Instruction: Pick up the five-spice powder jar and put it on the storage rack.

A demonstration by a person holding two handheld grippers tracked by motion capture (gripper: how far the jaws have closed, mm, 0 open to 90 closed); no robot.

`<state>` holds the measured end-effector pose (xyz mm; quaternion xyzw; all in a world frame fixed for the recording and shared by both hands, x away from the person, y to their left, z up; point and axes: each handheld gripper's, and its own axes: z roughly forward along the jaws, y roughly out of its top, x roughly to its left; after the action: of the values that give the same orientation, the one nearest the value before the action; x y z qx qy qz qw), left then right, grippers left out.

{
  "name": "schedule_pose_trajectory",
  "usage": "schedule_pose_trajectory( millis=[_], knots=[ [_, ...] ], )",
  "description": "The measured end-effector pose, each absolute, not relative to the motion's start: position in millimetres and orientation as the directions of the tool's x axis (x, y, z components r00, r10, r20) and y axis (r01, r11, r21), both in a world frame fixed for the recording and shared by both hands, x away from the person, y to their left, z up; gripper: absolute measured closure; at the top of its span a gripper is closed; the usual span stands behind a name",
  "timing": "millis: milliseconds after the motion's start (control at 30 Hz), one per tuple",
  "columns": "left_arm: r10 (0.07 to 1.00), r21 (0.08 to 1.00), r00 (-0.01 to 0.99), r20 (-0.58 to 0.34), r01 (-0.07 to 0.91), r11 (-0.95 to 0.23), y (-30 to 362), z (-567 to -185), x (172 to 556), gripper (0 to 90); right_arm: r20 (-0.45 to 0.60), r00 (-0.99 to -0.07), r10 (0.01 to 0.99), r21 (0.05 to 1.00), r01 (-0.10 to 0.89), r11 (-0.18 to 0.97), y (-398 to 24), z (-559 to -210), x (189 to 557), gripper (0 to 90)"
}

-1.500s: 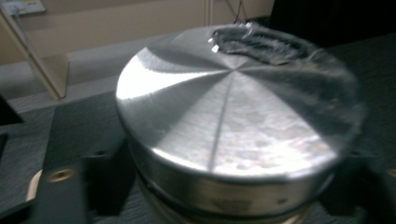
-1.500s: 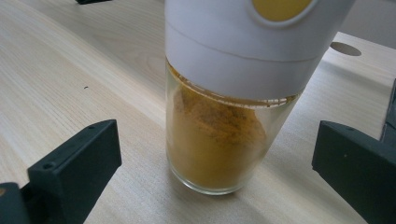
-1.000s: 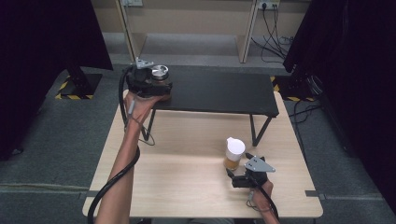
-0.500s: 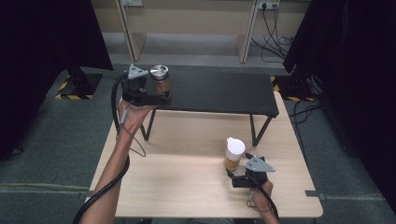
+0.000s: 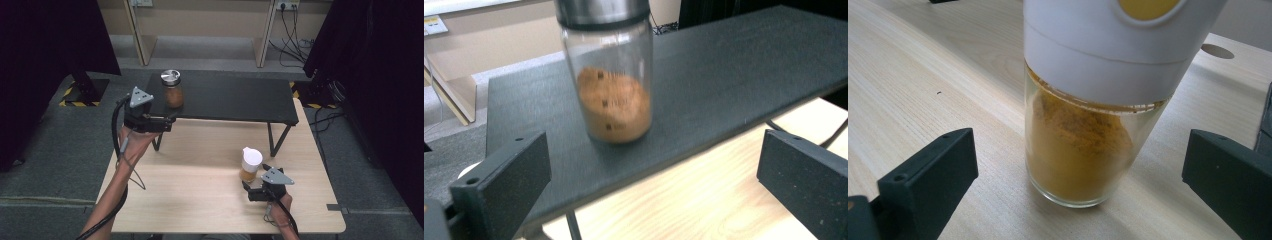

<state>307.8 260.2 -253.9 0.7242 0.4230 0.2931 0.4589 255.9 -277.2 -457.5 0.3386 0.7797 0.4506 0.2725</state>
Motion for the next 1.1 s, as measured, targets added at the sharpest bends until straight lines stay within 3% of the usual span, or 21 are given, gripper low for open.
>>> schedule_pose_trajectory(
  millis=[333, 1100],
  knots=[
    [0.853, 0.923, 0.522, -0.013, 0.334, -0.19, 278.4, -292.3, 282.5, 0.0, -0.121, -0.621, 0.775, 0.887, 0.283, 0.366, -276.7, -457.4, 255.7, 1.2],
    [0.817, 0.914, 0.571, 0.082, 0.283, -0.289, 272.5, -400.6, 253.6, 0.0, -0.124, -0.619, 0.775, 0.886, 0.283, 0.368, -275.9, -457.3, 255.6, 1.2]
  ],
)
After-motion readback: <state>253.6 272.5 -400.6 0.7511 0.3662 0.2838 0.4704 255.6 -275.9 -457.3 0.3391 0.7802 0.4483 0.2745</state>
